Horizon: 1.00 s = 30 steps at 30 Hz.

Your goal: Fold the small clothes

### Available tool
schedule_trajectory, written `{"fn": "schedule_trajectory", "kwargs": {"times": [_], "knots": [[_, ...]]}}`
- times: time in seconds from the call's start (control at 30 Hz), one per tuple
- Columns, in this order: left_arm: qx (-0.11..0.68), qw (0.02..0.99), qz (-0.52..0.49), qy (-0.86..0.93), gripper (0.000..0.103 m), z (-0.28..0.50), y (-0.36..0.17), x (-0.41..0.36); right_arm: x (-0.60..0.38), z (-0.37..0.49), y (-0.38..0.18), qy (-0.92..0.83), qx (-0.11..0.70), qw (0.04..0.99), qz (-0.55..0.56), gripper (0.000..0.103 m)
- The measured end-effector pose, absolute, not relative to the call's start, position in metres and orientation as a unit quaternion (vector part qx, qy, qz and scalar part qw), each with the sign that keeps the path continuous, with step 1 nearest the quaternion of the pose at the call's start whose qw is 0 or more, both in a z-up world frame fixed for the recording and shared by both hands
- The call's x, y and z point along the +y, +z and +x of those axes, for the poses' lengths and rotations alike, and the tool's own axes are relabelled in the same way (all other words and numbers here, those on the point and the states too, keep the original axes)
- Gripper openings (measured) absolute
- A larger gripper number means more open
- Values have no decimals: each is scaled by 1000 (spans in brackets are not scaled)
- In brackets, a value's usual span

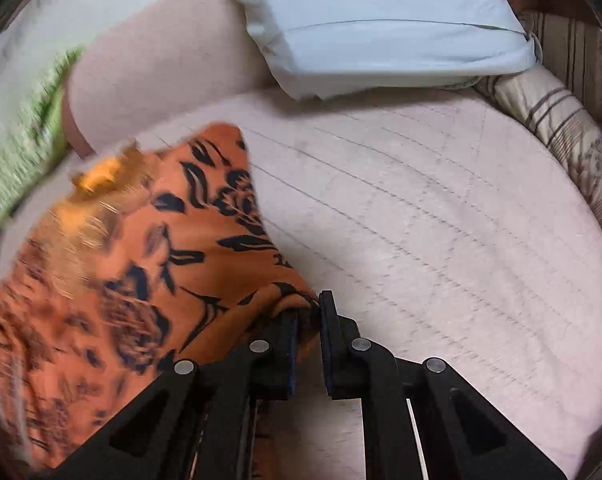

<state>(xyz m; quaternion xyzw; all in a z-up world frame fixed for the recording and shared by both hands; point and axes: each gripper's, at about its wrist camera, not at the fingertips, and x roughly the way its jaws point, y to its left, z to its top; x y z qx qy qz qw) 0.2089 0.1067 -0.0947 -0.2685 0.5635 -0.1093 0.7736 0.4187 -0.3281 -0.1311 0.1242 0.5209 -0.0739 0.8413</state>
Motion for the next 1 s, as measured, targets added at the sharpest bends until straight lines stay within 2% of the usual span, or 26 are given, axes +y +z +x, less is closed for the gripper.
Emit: {"fn": "schedule_trajectory", "kwargs": {"times": [0.07,0.17,0.2,0.23,0.27,0.33,0.4,0.5,0.63,0.8,0.83,0.87,0.9,0.93,1.0], "knots": [[570,759,-296,-111,5,211,-103,112,-323,419,-132,-88,523,842,99,21],[574,756,-293,-115,8,213,-105,113,-322,416,-142,-84,553,824,91,23],[573,758,-288,-116,8,212,-104,112,-320,405,-131,-79,539,833,99,23],[573,759,-286,-117,11,213,-104,111,-316,392,-120,-75,523,843,102,28],[573,759,-283,-120,15,214,-104,109,-313,381,-112,-70,513,849,105,33],[572,761,-277,-127,21,213,-99,106,-299,340,-88,-40,485,864,130,57],[569,766,-271,-127,23,211,-97,103,-283,304,-80,-3,478,867,140,61],[567,774,-251,-125,22,206,-95,99,-269,268,-85,23,489,855,170,61],[560,788,-225,-118,21,198,-91,93,-235,252,-103,108,513,813,253,49],[549,796,-225,-117,23,189,-90,94,-168,274,-137,131,580,766,245,45],[548,797,-224,-118,23,187,-91,96,-163,277,-147,125,588,758,252,40],[547,799,-219,-116,9,186,-91,96,-159,277,-152,124,589,757,255,37],[544,807,-205,-104,4,183,-87,96,-156,277,-150,113,586,765,242,14],[534,813,-206,-108,4,179,-80,98,-156,273,-143,96,585,771,233,1],[500,832,-212,-115,5,168,-61,103,-162,260,-122,114,556,778,268,0]]}}
